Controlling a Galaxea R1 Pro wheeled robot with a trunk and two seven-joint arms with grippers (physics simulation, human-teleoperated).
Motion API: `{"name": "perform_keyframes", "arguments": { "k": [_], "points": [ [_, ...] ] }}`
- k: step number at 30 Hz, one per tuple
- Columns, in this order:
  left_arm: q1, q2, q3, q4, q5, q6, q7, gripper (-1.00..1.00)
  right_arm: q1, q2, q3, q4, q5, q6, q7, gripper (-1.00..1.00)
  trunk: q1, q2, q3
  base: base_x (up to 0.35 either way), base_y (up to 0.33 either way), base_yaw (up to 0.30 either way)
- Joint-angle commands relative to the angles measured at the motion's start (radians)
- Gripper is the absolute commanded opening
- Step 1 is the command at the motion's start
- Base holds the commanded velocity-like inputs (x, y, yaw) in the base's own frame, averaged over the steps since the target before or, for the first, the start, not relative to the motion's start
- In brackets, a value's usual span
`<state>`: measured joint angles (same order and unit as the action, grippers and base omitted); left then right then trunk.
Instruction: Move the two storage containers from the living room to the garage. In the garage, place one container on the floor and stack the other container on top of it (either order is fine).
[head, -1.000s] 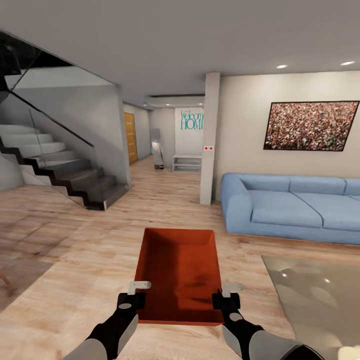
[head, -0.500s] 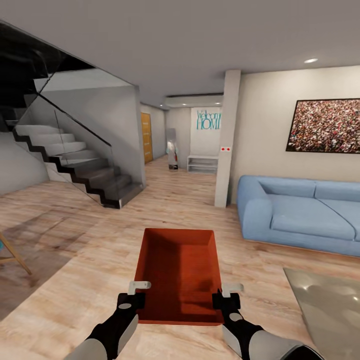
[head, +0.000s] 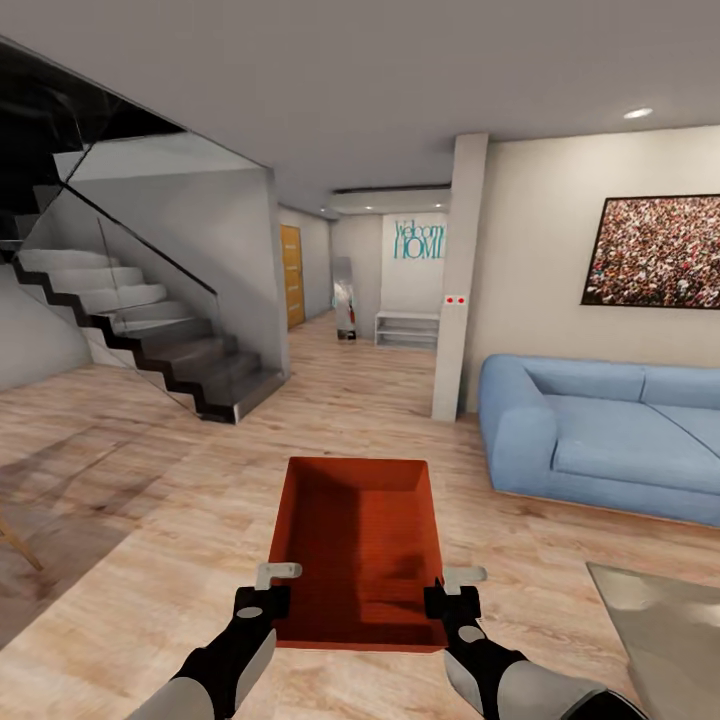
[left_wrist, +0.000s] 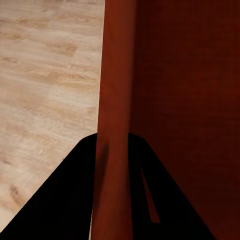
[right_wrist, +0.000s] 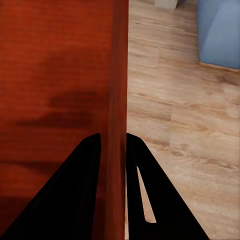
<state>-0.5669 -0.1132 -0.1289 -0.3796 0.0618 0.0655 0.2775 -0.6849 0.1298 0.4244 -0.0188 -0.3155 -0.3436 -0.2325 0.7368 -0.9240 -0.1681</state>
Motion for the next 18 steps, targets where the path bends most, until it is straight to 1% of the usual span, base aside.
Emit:
{"name": "perform_keyframes", "arguments": {
  "k": [1,18],
  "points": [
    [-0.001,0.002,0.084,-0.002,-0.003,0.008,0.022,-1.0,-0.001,0.0,-0.046,-0.002,0.003,-0.003,-0.002,-1.0,0.001,-0.001,-0.001,0.322,0.0,0.0],
    [-0.001,0.004,0.084,-0.003,-0.003,0.008,0.023,-1.0,-0.001,0.001,-0.046,-0.003,0.003,-0.003,-0.002,-1.0,0.001,-0.001,-0.001,0.322,0.0,0.0]
  ]
}}
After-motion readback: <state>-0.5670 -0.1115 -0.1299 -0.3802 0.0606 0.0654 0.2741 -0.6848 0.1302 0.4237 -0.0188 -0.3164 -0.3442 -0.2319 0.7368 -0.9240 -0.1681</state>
